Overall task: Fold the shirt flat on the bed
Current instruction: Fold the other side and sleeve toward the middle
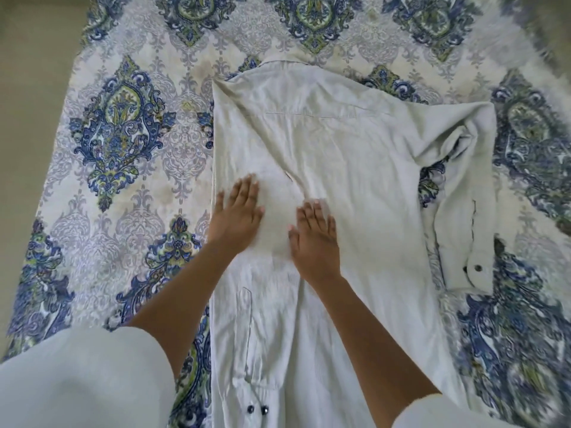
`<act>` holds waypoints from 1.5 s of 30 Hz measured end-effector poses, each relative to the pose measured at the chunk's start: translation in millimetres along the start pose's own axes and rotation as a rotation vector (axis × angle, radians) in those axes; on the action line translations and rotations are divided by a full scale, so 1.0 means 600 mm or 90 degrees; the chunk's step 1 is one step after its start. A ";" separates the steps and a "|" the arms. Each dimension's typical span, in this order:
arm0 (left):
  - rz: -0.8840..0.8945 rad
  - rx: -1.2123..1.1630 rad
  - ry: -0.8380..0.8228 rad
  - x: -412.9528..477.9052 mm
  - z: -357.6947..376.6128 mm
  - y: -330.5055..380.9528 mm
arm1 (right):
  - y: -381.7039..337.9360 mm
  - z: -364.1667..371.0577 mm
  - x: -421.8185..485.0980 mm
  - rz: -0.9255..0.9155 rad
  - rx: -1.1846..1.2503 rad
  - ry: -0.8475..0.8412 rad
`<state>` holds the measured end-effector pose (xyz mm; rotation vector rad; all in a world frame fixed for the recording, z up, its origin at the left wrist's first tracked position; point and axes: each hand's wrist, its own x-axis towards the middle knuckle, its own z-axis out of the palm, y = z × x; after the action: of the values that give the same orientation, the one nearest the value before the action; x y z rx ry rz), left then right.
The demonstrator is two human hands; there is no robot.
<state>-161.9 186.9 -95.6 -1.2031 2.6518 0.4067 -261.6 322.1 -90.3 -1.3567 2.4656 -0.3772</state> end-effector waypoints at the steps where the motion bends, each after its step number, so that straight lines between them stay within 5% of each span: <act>1: 0.030 0.019 0.007 -0.013 -0.003 0.014 | 0.002 -0.010 -0.009 0.008 0.054 0.009; 10: 0.159 -0.147 -0.001 -0.081 -0.021 0.167 | 0.110 -0.083 -0.069 0.229 0.317 0.137; 17: 0.227 -0.208 0.028 -0.088 -0.011 0.284 | 0.244 -0.134 -0.115 0.387 0.195 0.232; 21: 0.255 -0.213 0.021 -0.082 -0.010 0.342 | 0.304 -0.159 -0.133 0.444 0.085 0.187; 25: 0.262 -0.185 -0.019 -0.073 0.008 0.379 | 0.306 -0.150 -0.150 0.342 0.027 0.134; 30: 0.197 -0.231 -0.105 -0.064 0.017 0.406 | 0.273 -0.132 -0.164 0.462 0.277 0.027; 35: 0.058 -0.421 -0.159 -0.048 0.005 0.420 | 0.202 -0.135 -0.187 0.264 0.246 0.080; 39: -0.028 -0.350 -0.093 -0.017 -0.014 0.402 | 0.137 -0.112 -0.212 0.109 0.150 0.101; 42: -0.095 -0.378 -0.017 0.019 -0.031 0.365 | 0.108 -0.092 -0.231 0.054 0.125 0.090; 45: -0.222 -0.535 -0.083 0.035 -0.036 0.316 | 0.098 -0.078 -0.254 0.044 0.036 0.038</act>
<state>-321.0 284.4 -50.0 -1.7171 2.1095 1.5532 -247.3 485.9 -48.4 -1.2522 2.5224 -0.4742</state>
